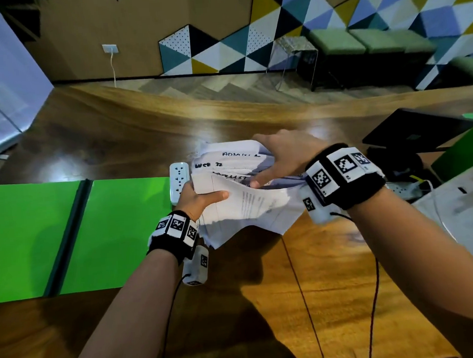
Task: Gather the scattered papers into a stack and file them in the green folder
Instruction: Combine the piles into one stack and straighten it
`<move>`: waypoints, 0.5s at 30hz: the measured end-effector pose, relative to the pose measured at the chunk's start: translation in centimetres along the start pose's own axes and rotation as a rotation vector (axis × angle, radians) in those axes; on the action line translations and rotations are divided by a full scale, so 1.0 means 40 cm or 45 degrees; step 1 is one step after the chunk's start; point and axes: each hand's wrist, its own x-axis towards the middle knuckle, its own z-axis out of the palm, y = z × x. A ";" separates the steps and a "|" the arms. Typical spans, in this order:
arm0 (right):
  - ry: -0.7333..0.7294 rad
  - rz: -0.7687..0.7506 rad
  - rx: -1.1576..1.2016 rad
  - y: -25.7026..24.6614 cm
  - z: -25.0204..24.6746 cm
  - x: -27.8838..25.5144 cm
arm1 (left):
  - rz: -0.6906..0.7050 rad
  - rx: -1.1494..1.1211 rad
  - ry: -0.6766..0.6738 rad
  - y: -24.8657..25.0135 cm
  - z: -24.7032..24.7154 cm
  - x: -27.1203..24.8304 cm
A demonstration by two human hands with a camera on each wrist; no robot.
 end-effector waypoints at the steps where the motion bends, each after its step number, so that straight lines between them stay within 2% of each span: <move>1: -0.039 -0.039 0.128 0.005 -0.003 0.000 | 0.000 -0.002 -0.002 0.001 -0.002 0.002; 4: -0.004 -0.110 0.334 0.009 -0.021 -0.012 | 0.010 -0.024 -0.007 0.006 -0.002 0.006; 7: 0.099 -0.159 0.067 -0.028 -0.012 -0.012 | 0.028 -0.038 -0.035 0.008 0.005 0.007; 10: 0.195 -0.130 -0.188 -0.072 0.046 0.008 | 0.010 -0.056 -0.041 0.001 0.005 0.010; 15: 0.340 -0.098 -0.129 -0.067 0.044 0.013 | -0.011 -0.079 0.000 -0.006 0.003 0.010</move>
